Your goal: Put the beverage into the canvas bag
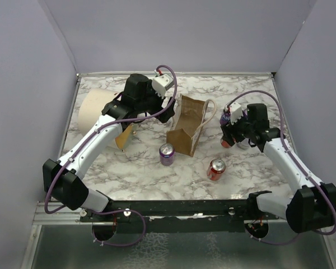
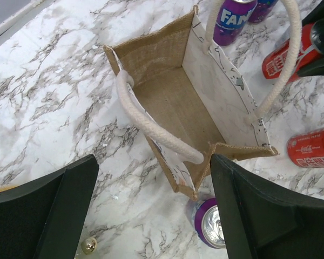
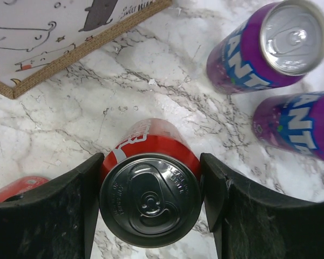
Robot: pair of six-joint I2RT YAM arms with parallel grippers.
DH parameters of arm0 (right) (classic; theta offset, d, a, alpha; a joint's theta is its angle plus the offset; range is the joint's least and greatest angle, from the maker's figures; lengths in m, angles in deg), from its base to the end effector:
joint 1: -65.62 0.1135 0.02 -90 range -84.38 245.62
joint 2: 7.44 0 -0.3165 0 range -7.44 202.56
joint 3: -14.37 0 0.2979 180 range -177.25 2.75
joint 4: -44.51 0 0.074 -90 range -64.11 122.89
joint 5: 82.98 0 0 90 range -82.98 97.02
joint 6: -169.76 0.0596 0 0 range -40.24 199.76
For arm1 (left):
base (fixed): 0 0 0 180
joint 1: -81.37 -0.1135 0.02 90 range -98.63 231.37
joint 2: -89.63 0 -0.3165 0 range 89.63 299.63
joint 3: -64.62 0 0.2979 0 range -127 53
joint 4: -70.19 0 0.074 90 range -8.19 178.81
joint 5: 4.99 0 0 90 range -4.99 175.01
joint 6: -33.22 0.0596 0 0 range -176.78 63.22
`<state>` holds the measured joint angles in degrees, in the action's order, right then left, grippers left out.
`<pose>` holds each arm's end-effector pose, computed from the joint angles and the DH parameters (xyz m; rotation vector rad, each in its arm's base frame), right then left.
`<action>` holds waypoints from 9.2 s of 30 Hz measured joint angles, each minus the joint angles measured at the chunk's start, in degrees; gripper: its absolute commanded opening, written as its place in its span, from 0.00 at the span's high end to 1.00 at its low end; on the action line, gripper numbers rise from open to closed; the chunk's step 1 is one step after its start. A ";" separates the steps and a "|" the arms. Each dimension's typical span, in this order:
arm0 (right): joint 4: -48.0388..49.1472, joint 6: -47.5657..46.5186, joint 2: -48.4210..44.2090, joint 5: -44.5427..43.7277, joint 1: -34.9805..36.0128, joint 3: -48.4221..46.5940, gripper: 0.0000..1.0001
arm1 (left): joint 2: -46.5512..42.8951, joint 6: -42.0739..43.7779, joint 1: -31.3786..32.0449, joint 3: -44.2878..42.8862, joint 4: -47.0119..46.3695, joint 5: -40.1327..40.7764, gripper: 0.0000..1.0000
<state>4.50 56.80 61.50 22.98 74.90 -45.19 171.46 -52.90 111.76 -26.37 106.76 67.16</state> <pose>0.2793 0.0622 0.2606 -0.7853 2.2692 0.2281 0.3230 -0.2106 0.4140 0.7985 1.9194 -0.6048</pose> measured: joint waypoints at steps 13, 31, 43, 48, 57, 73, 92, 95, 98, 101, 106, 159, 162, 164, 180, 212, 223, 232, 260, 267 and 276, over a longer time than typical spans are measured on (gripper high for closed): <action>-7.21 -0.42 -7.89 -1.20 0.00 -16.81 0.62 | 1.22 0.52 0.00 -2.10 0.35 3.04 0.04; -8.74 3.91 7.48 14.25 3.08 -43.47 0.65 | 1.88 -4.70 0.00 -2.56 -1.57 2.73 0.19; -8.17 4.74 22.71 16.31 13.09 -47.28 0.67 | 6.67 -10.75 -1.73 -2.03 -3.48 2.27 0.62; -8.17 4.31 25.59 16.06 15.76 -46.88 0.68 | 6.91 -12.59 -3.58 -0.72 -3.91 0.44 0.78; -8.11 2.12 30.10 13.00 17.16 -46.82 0.70 | 6.80 -13.66 -4.66 3.28 -5.68 -1.27 0.95; -7.13 -0.90 40.17 5.62 17.35 -46.71 0.71 | 6.80 -14.93 -5.27 4.39 -6.03 -2.80 1.00; 1.90 6.23 44.13 -0.87 17.77 -43.32 0.70 | 6.80 -15.80 -5.27 6.03 -6.62 -3.82 1.00; 2.78 7.10 44.89 -1.40 17.77 -43.32 0.69 | 6.80 -16.09 -5.27 6.67 -6.84 -4.44 1.00; 3.06 7.89 45.97 -1.84 17.77 -43.32 0.68 | 6.80 -16.31 -5.27 6.78 -7.08 -5.35 1.00; 3.78 8.24 46.60 -2.23 17.77 -43.34 0.63 | 6.80 -16.48 -5.27 6.84 -7.52 -6.03 1.00; 4.07 8.44 46.66 -2.64 17.77 -43.34 0.46 | 6.78 -16.68 -5.27 7.15 -7.91 -6.58 1.00; -13.79 -11.52 3.21 15.56 17.79 -25.07 0.06 | 7.19 -18.43 -5.27 7.06 -8.81 -8.79 1.00; -18.80 -15.26 -0.46 17.49 17.79 -20.70 0.06 | 7.58 -18.43 -5.27 7.06 -8.83 -9.18 1.00; -21.46 -16.92 -2.14 17.79 17.79 -18.51 0.06 | 7.65 -18.38 -5.27 7.06 -8.92 -9.38 1.00; -30.69 -21.62 -9.97 14.23 17.79 -2.95 0.04 | 7.78 -17.27 -5.27 7.06 -9.05 -9.42 1.00; -21.44 -21.59 -8.48 11.80 17.79 4.35 0.58 | 7.78 -16.35 -5.27 7.06 -9.07 -9.42 1.00; -22.16 -18.27 -8.22 19.65 17.79 -12.94 0.63 | 7.82 -15.47 -5.27 7.06 -9.07 -9.42 1.00; -16.39 -9.64 -0.37 20.41 17.79 -29.55 0.66 | 8.31 -15.32 -5.27 7.06 -9.07 -9.84 1.00; -12.76 2.23 29.81 0.07 17.81 -42.34 0.71 | 8.57 -16.02 -5.25 7.06 -9.20 -11.56 1.00; -12.79 3.89 32.68 -0.02 17.81 -42.34 0.71 | 8.57 -16.02 -5.25 7.06 -9.51 -11.58 1.00; -12.17 6.19 36.72 0.15 18.16 -42.25 0.71 | 8.57 -16.28 -5.25 7.06 -9.51 -11.41 1.00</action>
<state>-7.67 62.98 98.22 23.14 93.06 -87.44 180.02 -69.18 106.52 -19.31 97.25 55.76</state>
